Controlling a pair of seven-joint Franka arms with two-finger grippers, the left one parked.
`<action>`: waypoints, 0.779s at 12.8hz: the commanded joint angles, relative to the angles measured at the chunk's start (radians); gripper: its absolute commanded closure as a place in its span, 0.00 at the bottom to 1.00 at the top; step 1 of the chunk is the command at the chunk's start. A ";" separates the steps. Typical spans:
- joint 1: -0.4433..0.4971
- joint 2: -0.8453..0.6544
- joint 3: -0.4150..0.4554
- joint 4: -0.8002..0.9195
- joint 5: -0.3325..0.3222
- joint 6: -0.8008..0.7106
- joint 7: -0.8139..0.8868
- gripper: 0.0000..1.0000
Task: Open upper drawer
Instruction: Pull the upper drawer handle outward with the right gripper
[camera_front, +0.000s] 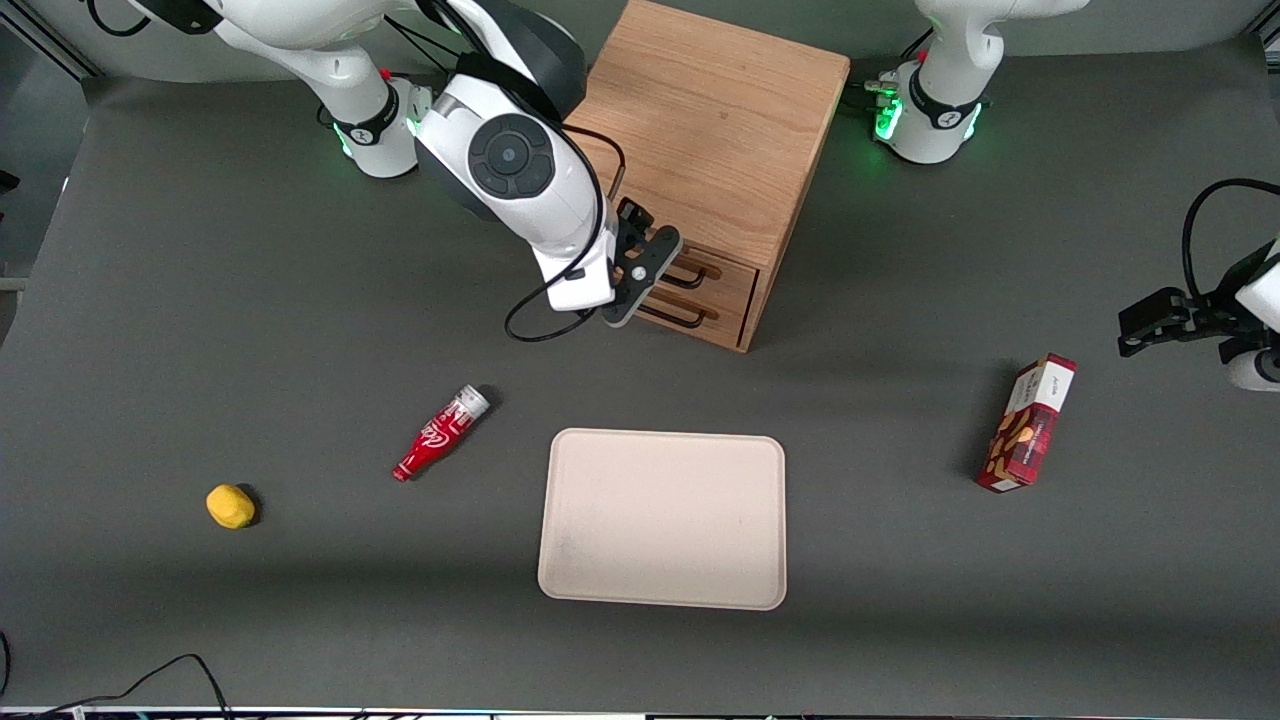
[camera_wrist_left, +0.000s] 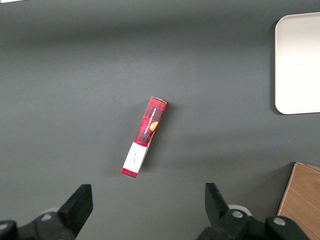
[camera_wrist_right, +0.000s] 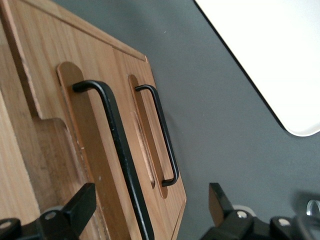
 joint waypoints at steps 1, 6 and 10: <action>-0.001 0.015 0.008 0.000 -0.048 0.004 -0.040 0.00; 0.006 0.055 0.005 -0.030 -0.089 0.118 -0.054 0.00; 0.008 0.067 -0.035 -0.027 -0.114 0.153 -0.127 0.00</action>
